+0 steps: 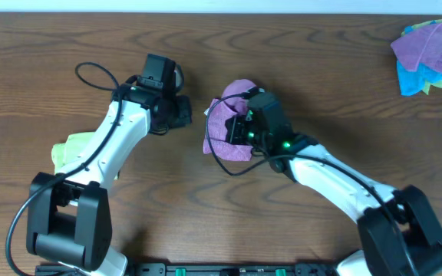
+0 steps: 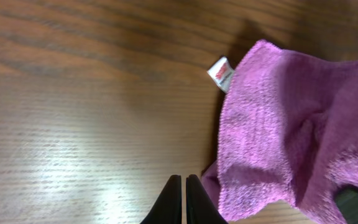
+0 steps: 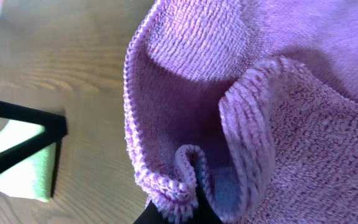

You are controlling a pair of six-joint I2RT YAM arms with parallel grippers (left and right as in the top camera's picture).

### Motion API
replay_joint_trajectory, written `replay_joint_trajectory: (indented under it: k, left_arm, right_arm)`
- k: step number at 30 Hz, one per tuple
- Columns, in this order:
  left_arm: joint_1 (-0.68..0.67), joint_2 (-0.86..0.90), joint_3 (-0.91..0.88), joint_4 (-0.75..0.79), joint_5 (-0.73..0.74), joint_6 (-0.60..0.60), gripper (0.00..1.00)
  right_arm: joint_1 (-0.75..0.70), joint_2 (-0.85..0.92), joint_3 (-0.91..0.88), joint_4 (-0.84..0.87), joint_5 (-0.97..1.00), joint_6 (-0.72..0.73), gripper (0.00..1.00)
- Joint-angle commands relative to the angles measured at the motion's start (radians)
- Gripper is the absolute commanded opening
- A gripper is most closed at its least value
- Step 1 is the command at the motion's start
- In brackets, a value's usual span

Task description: Fold the cloth

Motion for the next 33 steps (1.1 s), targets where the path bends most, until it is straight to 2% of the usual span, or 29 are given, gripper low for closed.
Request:
replay_joint_trajectory:
  k: [1,17,18,21,29,30,31,32,33]
  left_arm:
    - [0.023,-0.032,-0.005,-0.016,-0.009,0.023,0.06]
    - [0.098,-0.112,-0.005,-0.037,-0.007,0.029,0.06]
    - [0.098,-0.112,-0.005,-0.037,-0.008,0.029,0.06]
    - [0.099,-0.112,-0.005,-0.037,-0.008,0.029,0.06]
    - [0.099,-0.112,-0.005,-0.036,-0.011,0.030,0.06]
    - [0.099,-0.112,-0.005,-0.036,-0.011,0.030,0.06]
    - [0.099,-0.112,-0.005,-0.036,-0.011,0.030,0.06]
    - [0.099,-0.112,-0.005,-0.036,-0.010,0.030,0.06]
    - [0.099,-0.112,-0.005,-0.037,-0.010,0.030,0.06]
  right_arm:
    - [0.027,0.046,0.046,-0.008,0.010,-0.025,0.01]
    - [0.104,0.183,0.070,0.008,0.010,-0.021,0.01]
    - [0.105,0.183,0.070,0.010,0.010,-0.021,0.04]
    - [0.107,0.183,0.071,0.016,0.008,-0.021,0.25]
    - [0.107,0.180,0.082,0.135,-0.142,-0.055,0.60]
    - [0.107,0.178,0.087,0.135,-0.159,-0.055,0.73]
    - [0.107,0.174,0.092,0.134,-0.173,-0.055,0.92]
    - [0.107,0.166,0.095,0.134,-0.185,-0.049,0.99]
    - [0.106,0.158,0.097,0.132,-0.185,-0.043,0.99]
